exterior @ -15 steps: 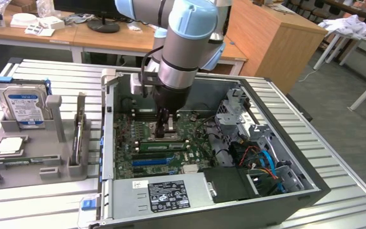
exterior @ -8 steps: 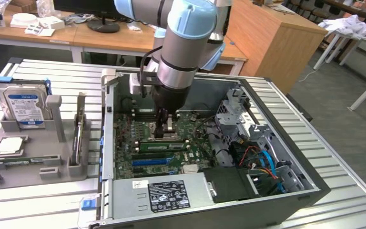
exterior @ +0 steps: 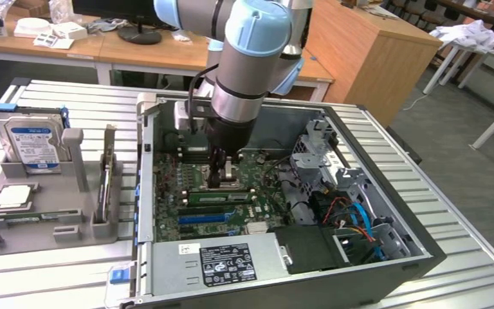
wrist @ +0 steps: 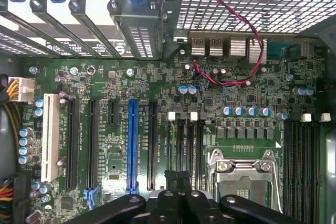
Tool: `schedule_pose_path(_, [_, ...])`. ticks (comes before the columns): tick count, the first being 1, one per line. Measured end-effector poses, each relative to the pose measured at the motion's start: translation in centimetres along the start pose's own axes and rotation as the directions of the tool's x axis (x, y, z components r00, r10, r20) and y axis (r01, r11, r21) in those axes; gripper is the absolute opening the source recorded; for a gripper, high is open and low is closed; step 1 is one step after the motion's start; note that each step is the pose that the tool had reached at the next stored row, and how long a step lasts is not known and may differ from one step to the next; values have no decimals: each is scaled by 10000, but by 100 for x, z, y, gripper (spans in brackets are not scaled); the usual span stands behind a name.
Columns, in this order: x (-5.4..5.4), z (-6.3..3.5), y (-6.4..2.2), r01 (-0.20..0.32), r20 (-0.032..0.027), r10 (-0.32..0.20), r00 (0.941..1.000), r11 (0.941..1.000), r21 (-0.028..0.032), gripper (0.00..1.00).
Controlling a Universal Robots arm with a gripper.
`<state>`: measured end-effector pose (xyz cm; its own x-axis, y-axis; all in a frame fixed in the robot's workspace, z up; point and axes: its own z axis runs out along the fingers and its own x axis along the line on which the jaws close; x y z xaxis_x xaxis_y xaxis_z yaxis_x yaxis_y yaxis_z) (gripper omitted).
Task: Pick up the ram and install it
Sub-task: 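Press down the ram until it locks into place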
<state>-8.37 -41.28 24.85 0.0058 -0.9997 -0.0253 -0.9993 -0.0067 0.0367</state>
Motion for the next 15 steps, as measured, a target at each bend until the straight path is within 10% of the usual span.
schedule_pose_path(15, [17, 36, -2, 1, 2, -1, 10000, 10000, 5, 11])
